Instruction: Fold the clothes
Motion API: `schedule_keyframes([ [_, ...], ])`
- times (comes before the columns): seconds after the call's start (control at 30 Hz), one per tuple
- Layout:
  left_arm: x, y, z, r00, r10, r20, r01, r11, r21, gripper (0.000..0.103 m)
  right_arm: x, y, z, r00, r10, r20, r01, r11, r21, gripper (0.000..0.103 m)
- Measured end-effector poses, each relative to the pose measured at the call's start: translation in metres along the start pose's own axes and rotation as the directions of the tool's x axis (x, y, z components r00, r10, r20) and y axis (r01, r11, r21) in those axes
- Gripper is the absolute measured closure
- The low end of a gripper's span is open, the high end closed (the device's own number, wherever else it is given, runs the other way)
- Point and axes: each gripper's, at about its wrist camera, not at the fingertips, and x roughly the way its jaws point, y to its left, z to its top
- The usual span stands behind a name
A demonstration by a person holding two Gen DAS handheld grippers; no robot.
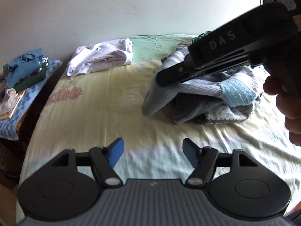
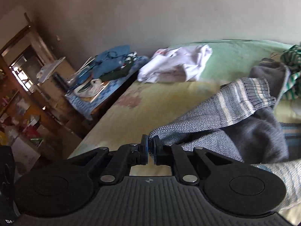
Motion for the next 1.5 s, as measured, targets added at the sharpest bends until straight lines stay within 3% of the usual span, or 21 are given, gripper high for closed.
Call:
schedule_keyframes([
  [0.1, -0.003, 0.006, -0.005, 1.000, -0.012, 0.017, 0.012, 1.000, 0.003, 0.020, 0.013, 0.034, -0.008, 0.996, 0.081, -0.046, -0.083, 0.996, -0.040, 0.097],
  [0.2, 0.004, 0.011, -0.004, 0.999, -0.035, 0.020, 0.035, 0.999, -0.004, 0.020, 0.024, 0.048, -0.012, 0.992, 0.076, -0.104, -0.086, 0.992, -0.095, 0.095],
  [0.3, 0.017, 0.013, 0.002, 0.997, -0.075, 0.010, 0.076, 0.997, -0.015, 0.019, 0.008, 0.033, -0.010, 0.995, 0.026, -0.096, -0.032, 0.997, -0.065, 0.078],
  [0.37, 0.024, 0.013, 0.008, 0.993, -0.119, 0.006, 0.119, 0.992, -0.039, 0.018, -0.022, 0.008, -0.008, 0.998, -0.067, 0.002, 0.067, 0.998, -0.005, 0.062],
  [0.4, 0.025, 0.012, 0.011, 0.990, -0.143, 0.010, 0.143, 0.988, -0.057, 0.017, -0.033, -0.006, -0.008, 0.985, -0.167, 0.038, 0.166, 0.986, 0.023, 0.048],
  [0.43, 0.026, 0.010, 0.014, 0.987, -0.163, 0.013, 0.163, 0.984, -0.070, 0.011, -0.045, -0.021, -0.008, 0.959, -0.275, 0.068, 0.272, 0.961, 0.054, 0.036],
  [0.47, 0.029, 0.007, 0.015, 0.986, -0.168, 0.011, 0.168, 0.983, -0.073, 0.006, -0.056, -0.036, -0.008, 0.920, -0.380, 0.094, 0.373, 0.924, 0.088, 0.033],
  [0.6, 0.050, 0.000, 0.019, 0.987, -0.156, -0.040, 0.150, 0.982, -0.114, 0.006, -0.059, -0.112, -0.010, 0.834, -0.551, 0.029, 0.523, 0.807, 0.273, 0.032],
  [0.7, 0.062, 0.003, 0.019, 0.989, -0.126, -0.078, 0.111, 0.979, -0.171, 0.007, -0.041, -0.156, -0.013, 0.866, -0.497, -0.046, 0.467, 0.775, 0.426, 0.038],
  [0.77, 0.068, 0.008, 0.015, 0.989, -0.116, -0.096, 0.092, 0.970, -0.226, 0.008, -0.033, -0.167, -0.019, 0.898, -0.438, -0.050, 0.408, 0.782, 0.472, 0.044],
  [0.8, 0.072, 0.011, 0.012, 0.987, -0.119, -0.106, 0.089, 0.963, -0.256, 0.014, -0.030, -0.171, -0.022, 0.912, -0.407, -0.049, 0.377, 0.785, 0.492, 0.056],
  [0.83, 0.077, 0.012, 0.011, 0.985, -0.122, -0.122, 0.085, 0.958, -0.273, 0.040, -0.029, -0.170, -0.023, 0.918, -0.393, -0.045, 0.364, 0.796, 0.484, 0.073],
  [0.87, 0.081, 0.013, 0.010, 0.985, -0.110, -0.136, 0.068, 0.956, -0.285, 0.059, -0.031, -0.167, -0.023, 0.919, -0.393, -0.036, 0.363, 0.806, 0.468, 0.076],
  [0.9, 0.079, 0.014, 0.011, 0.988, -0.087, -0.125, 0.047, 0.955, -0.294, 0.067, -0.034, -0.163, -0.022, 0.917, -0.397, -0.024, 0.365, 0.815, 0.450, 0.083],
  [0.93, 0.078, 0.015, 0.013, 0.989, -0.091, -0.118, 0.052, 0.951, -0.304, 0.091, -0.042, -0.155, -0.022, 0.916, -0.402, -0.003, 0.364, 0.828, 0.427, 0.090],
  [0.97, 0.077, 0.017, 0.014, 0.988, -0.100, -0.116, 0.060, 0.948, -0.312, 0.097, -0.050, -0.149, -0.022, 0.914, -0.406, 0.015, 0.364, 0.834, 0.414, 0.091],
  [1.17, 0.061, 0.027, 0.030, 0.998, -0.033, -0.054, 0.020, 0.975, -0.223, 0.097, -0.123, -0.096, -0.045, 0.909, -0.400, 0.115, 0.334, 0.867, 0.370, 0.093],
  [1.27, 0.054, 0.045, 0.044, 1.000, -0.004, -0.022, 0.000, 0.984, -0.176, 0.098, -0.152, -0.061, -0.070, 0.908, -0.401, 0.118, 0.329, 0.860, 0.390, 0.095],
  [1.37, 0.045, 0.073, 0.058, 1.000, 0.013, 0.016, -0.011, 0.987, -0.161, 0.097, -0.163, -0.023, -0.097, 0.921, -0.377, 0.099, 0.309, 0.861, 0.404, 0.103],
  [1.5, 0.038, 0.111, 0.072, 0.997, 0.049, 0.053, -0.040, 0.988, -0.151, 0.096, -0.143, 0.035, -0.120, 0.941, -0.330, 0.074, 0.285, 0.891, 0.353, 0.103],
])
